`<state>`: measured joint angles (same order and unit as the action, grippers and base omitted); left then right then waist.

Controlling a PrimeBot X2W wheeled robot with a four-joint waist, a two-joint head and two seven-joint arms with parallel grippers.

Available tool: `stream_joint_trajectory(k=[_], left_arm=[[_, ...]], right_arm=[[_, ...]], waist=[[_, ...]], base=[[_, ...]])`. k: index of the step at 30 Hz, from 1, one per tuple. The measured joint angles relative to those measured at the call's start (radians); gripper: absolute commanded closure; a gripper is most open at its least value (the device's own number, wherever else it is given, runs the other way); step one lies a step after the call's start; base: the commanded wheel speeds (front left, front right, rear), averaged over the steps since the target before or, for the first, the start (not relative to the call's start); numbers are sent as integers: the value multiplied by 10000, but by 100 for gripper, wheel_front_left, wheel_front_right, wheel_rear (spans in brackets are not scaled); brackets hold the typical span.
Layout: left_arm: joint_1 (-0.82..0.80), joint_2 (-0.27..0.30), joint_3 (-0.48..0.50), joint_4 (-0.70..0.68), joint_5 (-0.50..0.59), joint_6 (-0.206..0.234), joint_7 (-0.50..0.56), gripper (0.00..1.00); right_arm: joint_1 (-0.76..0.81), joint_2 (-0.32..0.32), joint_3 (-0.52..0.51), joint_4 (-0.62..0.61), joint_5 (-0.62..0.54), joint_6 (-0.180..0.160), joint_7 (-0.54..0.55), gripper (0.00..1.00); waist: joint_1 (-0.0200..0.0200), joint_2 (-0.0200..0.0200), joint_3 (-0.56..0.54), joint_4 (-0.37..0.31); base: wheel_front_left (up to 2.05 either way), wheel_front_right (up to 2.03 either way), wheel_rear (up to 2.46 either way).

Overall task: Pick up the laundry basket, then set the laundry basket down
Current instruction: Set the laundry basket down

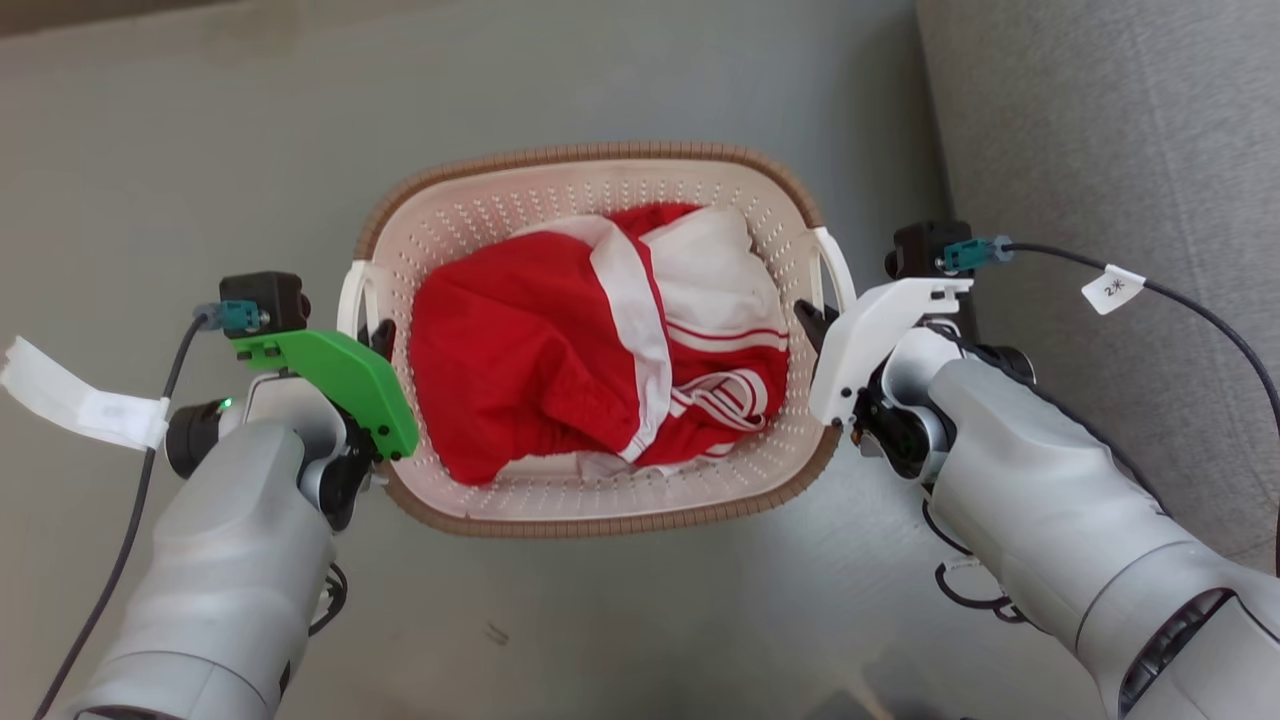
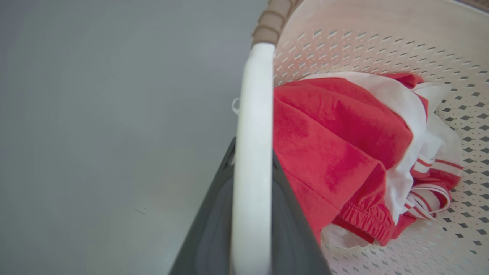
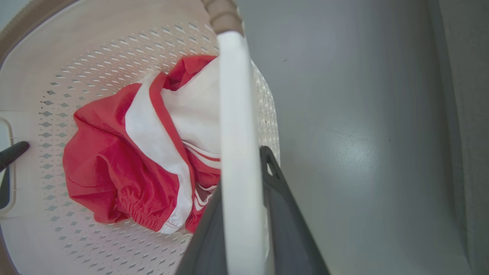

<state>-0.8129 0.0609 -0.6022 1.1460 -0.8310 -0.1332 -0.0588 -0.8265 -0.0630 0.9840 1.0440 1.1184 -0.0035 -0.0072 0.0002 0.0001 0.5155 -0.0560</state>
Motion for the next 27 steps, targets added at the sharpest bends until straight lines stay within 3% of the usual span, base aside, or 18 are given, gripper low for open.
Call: stream_joint_trajectory(k=[15,27], left_arm=[[-730,136,117,-67,0,0,-435,100],[-1153,121,-69,8,-2,0,-167,100]], right_arm=[[-759,0,38,-4,-27,0,-646,100],[-1136,0,123,219,-25,-69,-715,100]], waist=[[-1,0,1495,208],[0,0,2352,282]], base=[[0,0,0],[0,0,0]])
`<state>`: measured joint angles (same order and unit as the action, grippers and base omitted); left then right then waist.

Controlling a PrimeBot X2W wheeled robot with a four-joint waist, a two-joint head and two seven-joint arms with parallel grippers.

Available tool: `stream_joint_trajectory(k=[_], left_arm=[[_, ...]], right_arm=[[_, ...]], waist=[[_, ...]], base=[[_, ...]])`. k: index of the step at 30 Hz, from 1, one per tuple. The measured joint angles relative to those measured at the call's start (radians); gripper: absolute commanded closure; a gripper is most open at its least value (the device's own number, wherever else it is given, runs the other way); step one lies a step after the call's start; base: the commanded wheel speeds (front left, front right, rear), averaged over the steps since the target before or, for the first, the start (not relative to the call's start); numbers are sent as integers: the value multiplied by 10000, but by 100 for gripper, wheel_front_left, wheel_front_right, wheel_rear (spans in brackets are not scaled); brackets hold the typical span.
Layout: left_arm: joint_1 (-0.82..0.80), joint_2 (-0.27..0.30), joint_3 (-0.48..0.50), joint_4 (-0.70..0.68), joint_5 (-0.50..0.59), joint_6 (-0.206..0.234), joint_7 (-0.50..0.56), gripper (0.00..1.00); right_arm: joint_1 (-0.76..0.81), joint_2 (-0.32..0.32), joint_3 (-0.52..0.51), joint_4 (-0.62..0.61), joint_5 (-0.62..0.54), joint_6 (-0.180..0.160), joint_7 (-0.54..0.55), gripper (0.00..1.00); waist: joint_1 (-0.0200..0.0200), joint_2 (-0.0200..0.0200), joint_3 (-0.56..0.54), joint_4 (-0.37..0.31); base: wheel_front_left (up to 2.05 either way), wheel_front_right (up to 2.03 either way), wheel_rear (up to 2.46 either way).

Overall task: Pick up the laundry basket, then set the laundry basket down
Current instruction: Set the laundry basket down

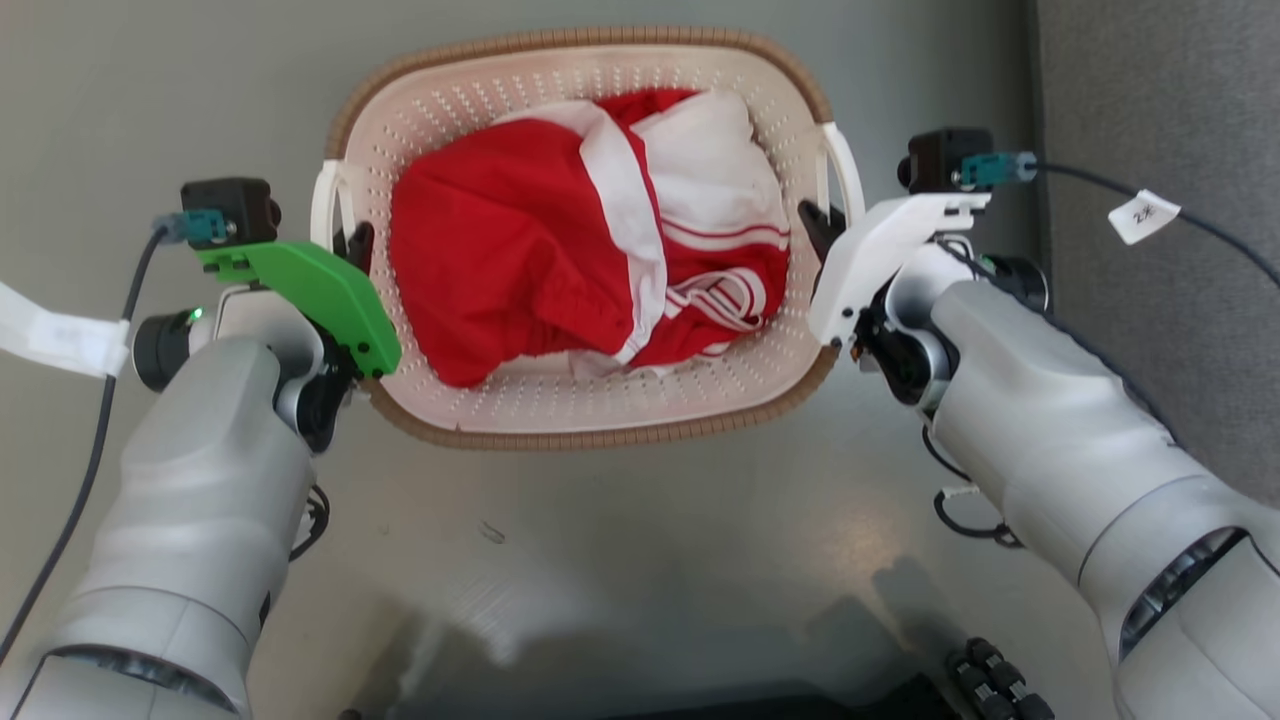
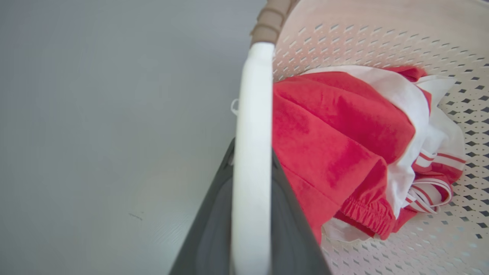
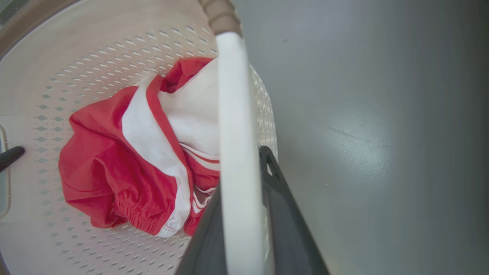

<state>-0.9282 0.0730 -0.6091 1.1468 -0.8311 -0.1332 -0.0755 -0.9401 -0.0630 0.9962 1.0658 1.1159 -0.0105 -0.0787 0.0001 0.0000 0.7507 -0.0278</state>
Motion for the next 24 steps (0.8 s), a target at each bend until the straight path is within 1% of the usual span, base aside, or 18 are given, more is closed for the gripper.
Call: stream_joint_trajectory(k=[7,17,20,24], left_arm=[[-407,6,-10,-79,-4,0,-86,100],[-628,4,-73,-173,-4,0,-274,100],[-695,4,-92,-171,-4,0,-328,100],[-779,0,-107,-169,-4,0,-483,100]], right_arm=[[-460,0,17,86,-2,2,-305,100],[-621,0,-58,203,0,13,-765,100],[-664,0,-65,251,0,102,-888,100],[-788,-2,-67,293,0,117,-1057,100]], waist=[[-1,0,441,69],[-1,0,963,166],[-1,0,1110,199],[-1,0,1278,240]], base=[[0,0,0],[0,0,0],[0,0,0],[0,0,0]])
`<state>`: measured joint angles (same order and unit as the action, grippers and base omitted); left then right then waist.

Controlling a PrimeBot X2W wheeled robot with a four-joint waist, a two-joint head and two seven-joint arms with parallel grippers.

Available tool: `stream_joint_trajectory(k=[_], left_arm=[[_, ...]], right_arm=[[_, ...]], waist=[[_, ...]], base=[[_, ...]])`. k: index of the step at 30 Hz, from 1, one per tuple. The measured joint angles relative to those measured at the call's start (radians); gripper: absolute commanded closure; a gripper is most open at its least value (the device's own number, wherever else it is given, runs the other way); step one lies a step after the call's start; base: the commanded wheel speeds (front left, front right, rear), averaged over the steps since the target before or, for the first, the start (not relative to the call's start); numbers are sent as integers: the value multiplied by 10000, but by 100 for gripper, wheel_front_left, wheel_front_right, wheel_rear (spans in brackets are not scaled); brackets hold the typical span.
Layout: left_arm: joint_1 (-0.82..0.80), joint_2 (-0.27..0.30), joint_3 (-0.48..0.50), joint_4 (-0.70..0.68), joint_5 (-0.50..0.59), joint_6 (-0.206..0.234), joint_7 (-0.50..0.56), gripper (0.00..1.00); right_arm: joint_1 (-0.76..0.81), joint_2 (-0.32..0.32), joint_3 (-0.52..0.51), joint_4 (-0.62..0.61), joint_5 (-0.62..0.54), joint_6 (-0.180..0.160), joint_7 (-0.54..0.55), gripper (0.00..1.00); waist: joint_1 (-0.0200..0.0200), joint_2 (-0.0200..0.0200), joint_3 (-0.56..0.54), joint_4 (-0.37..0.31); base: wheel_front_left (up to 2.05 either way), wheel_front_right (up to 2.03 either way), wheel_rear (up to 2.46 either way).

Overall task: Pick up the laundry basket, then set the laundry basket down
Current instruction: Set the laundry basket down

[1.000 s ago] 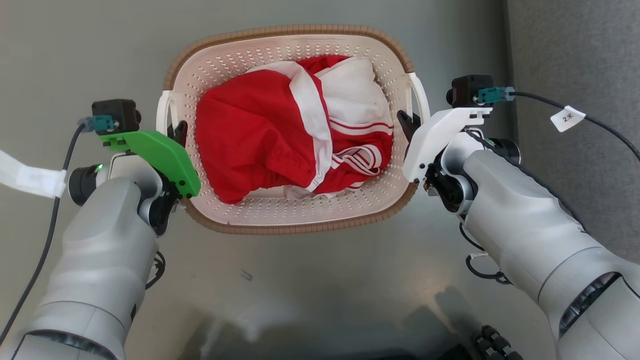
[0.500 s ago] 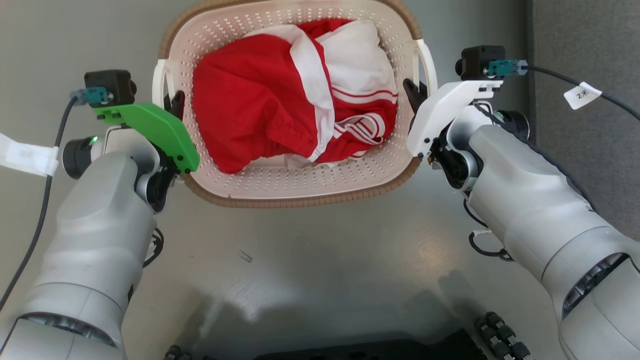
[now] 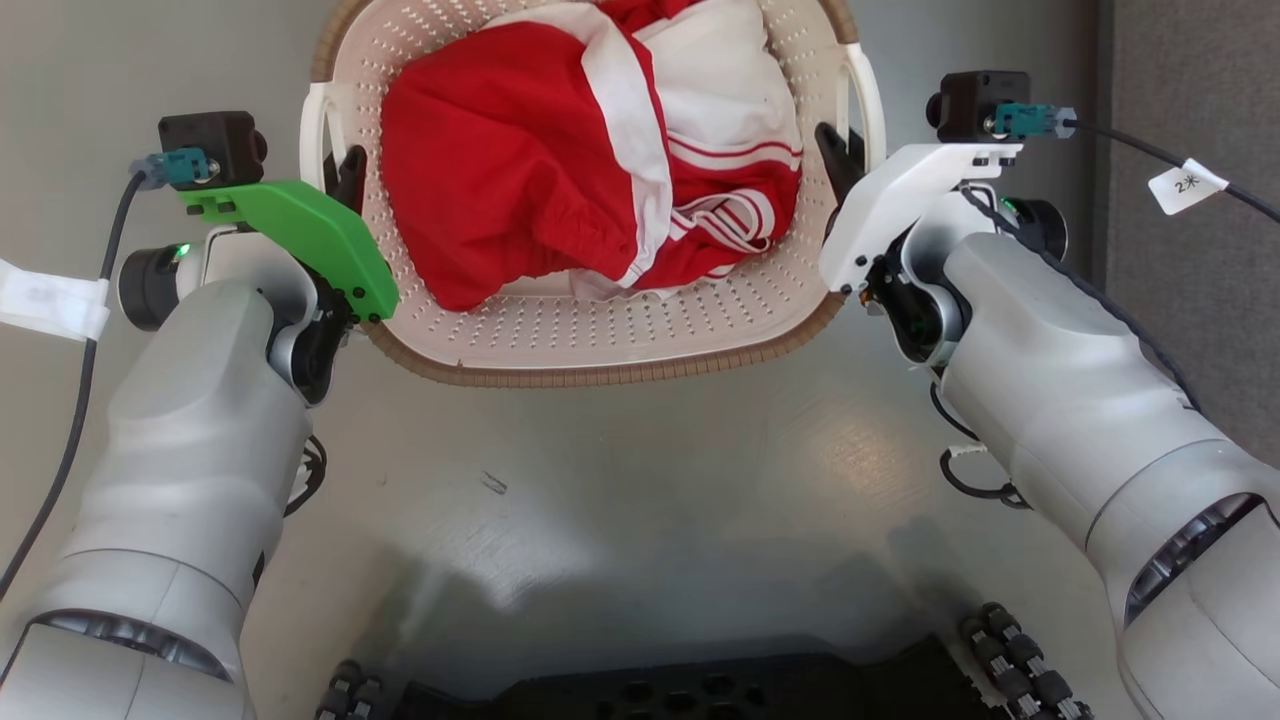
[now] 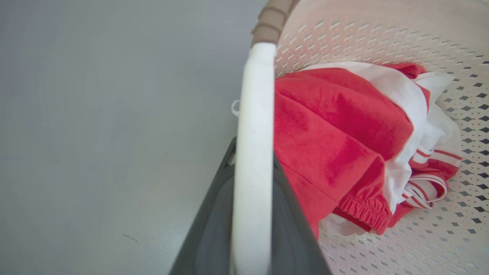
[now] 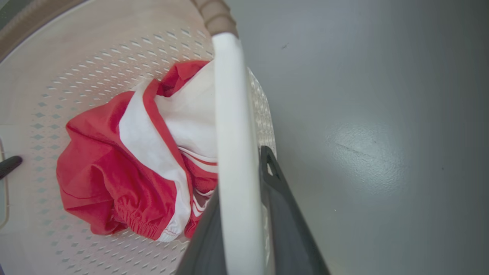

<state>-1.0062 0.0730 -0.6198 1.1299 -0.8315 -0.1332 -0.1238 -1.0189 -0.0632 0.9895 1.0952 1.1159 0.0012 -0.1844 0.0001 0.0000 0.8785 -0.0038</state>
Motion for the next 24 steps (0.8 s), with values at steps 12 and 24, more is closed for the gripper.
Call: stream_joint_trajectory(k=[12,24], left_arm=[[-217,0,-161,2,-2,0,-360,100],[-239,-8,-286,100,-2,0,-570,100]], right_arm=[[-233,0,12,94,2,71,-226,100],[-241,0,27,136,15,71,-370,100]], waist=[[0,0,434,70],[0,0,605,71]], base=[[0,0,0],[0,0,0]])
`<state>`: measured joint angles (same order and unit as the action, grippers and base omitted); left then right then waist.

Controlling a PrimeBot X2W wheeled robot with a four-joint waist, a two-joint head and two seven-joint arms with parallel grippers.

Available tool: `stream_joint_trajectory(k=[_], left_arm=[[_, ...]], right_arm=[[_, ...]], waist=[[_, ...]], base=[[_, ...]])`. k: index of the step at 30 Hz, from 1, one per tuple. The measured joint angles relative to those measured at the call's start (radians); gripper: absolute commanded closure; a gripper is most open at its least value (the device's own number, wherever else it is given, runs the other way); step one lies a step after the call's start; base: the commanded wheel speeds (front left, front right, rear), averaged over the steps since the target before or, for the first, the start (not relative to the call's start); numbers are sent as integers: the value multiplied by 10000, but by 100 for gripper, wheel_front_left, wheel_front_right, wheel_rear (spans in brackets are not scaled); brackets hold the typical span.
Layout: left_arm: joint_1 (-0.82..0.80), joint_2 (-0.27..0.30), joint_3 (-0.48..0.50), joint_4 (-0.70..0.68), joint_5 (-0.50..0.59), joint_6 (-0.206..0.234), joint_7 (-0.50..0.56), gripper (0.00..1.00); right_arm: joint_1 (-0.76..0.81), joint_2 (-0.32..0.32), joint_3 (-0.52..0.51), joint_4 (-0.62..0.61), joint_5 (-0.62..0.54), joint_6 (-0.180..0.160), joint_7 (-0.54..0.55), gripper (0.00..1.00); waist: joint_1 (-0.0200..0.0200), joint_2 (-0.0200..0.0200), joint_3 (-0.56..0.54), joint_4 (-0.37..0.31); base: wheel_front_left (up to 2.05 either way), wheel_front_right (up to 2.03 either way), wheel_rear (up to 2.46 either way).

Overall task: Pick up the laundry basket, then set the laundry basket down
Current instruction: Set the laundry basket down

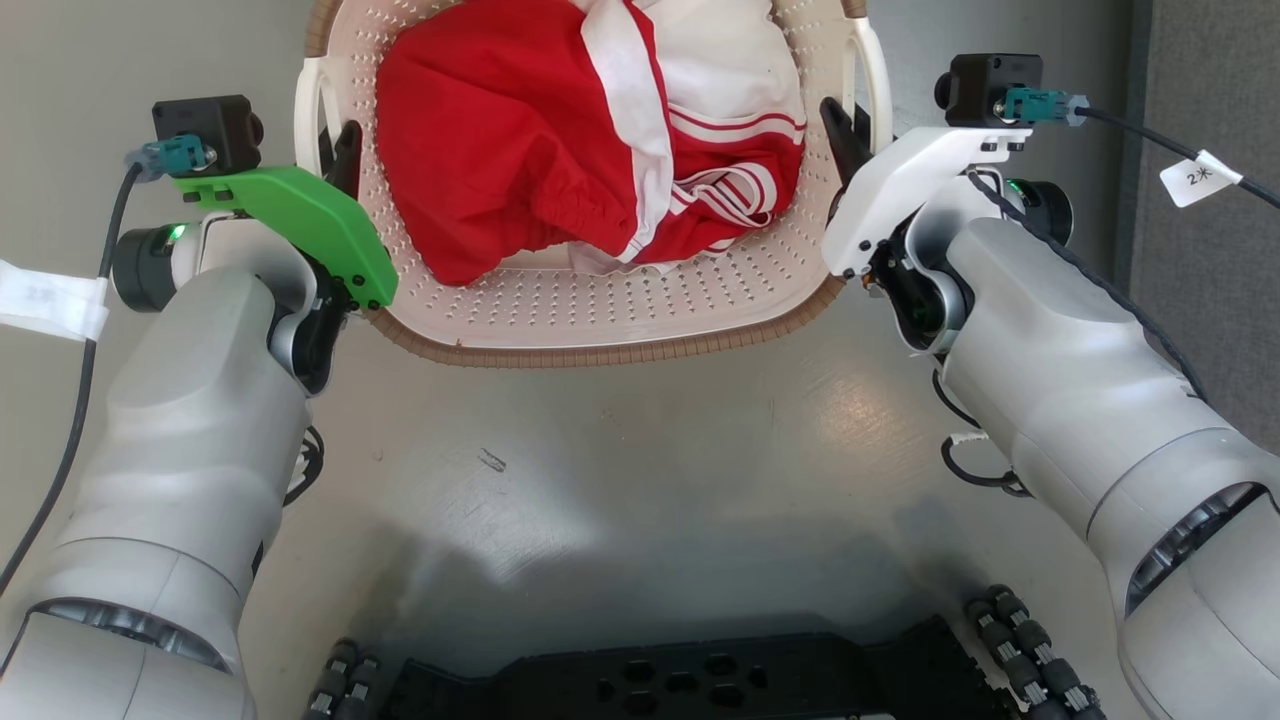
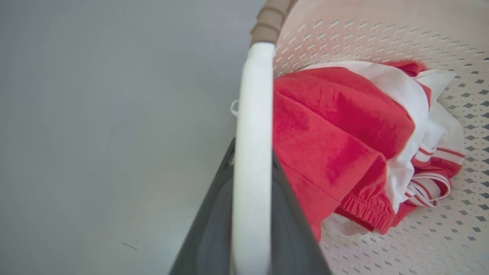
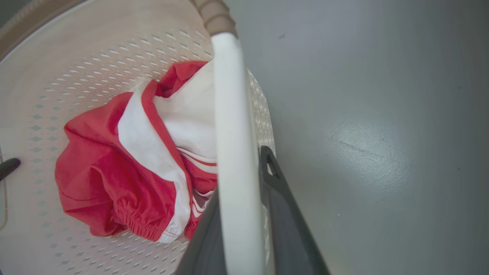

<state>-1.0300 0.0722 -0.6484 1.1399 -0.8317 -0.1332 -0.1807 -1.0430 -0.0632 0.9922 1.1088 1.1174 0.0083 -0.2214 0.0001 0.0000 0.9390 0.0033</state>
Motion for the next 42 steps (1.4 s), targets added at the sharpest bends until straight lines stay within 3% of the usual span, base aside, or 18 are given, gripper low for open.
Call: stream_joint_trajectory(k=[3,5,8,9,10,11,42], left_arm=[[-8,-2,-25,13,0,0,-65,100],[-13,-4,-44,25,0,0,-65,100],[-15,-10,-73,77,0,0,-65,100],[-16,-10,-82,88,-2,4,-67,100],[-24,-4,-88,121,-2,21,-65,80],[-24,8,-88,130,-6,21,-84,0],[-27,0,-401,558,-188,15,-199,0]], right_arm=[[-2,2,-2,4,0,0,-71,96],[-7,2,-2,8,0,0,-71,82],[-40,4,-19,8,4,0,-159,68],[-78,2,-27,8,8,0,-167,56],[-132,2,-33,8,13,0,-169,29],[-169,0,-40,8,13,0,-171,0],[38,2,130,115,351,2,-245,0]], waist=[[0,0,29,4],[0,0,48,7],[0,0,74,11],[0,0,83,12],[0,0,92,12],[0,0,100,14],[-1,0,-554,4]], base=[[0,0,0],[0,0,0],[0,0,0],[0,0,0],[0,0,0],[0,0,0],[0,0,0]])
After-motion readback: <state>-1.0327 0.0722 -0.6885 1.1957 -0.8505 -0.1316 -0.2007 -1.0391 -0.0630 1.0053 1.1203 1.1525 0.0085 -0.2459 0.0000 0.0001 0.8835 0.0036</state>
